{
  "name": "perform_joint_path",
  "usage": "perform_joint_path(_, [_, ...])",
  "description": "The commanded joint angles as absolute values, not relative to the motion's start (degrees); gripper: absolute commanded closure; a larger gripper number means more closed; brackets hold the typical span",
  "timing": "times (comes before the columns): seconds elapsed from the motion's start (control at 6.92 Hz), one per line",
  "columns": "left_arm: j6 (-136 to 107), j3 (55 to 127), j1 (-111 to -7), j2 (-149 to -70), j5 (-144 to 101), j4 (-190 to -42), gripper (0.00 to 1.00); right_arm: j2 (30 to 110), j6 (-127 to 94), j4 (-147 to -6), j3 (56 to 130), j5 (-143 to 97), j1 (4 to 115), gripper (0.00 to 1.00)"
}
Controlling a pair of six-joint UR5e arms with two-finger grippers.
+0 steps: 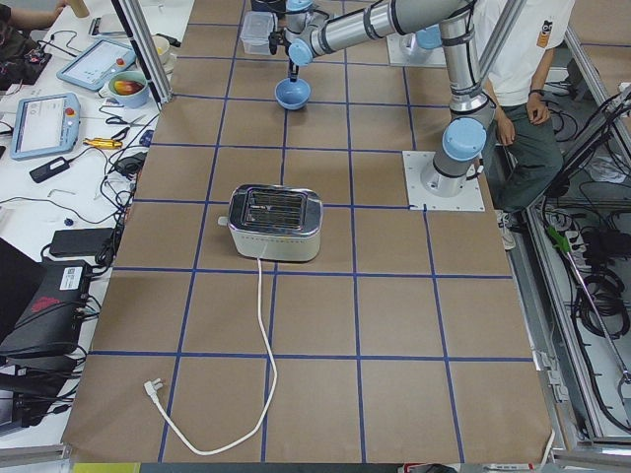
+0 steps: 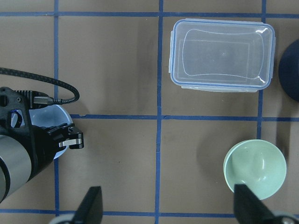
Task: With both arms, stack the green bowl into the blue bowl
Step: 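Set the light blue bowl down, open and raise the left gripper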
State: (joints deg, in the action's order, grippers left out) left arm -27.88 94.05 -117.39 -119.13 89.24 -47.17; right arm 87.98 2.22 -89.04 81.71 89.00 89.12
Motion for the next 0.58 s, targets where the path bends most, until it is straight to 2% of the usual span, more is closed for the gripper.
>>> perform_joint_path(0.0, [-22.18, 94.04, -112.98, -112.98, 86.51, -47.79, 0.0, 87.8, 2.63, -86.07, 82.09, 89.38, 88.86, 0.0])
perform_joint_path(0.14, [-15.27, 94.22, -106.5, -109.29, 82.66, -52.77, 0.0, 87.11, 3.07, -81.87, 83.57, 92.95, 87.12, 0.0])
perform_joint_path(0.43, [1.16, 93.34, -95.15, -100.33, 82.79, -68.31, 0.0, 87.19, 8.32, -87.23, 94.43, 93.51, 79.75, 0.0])
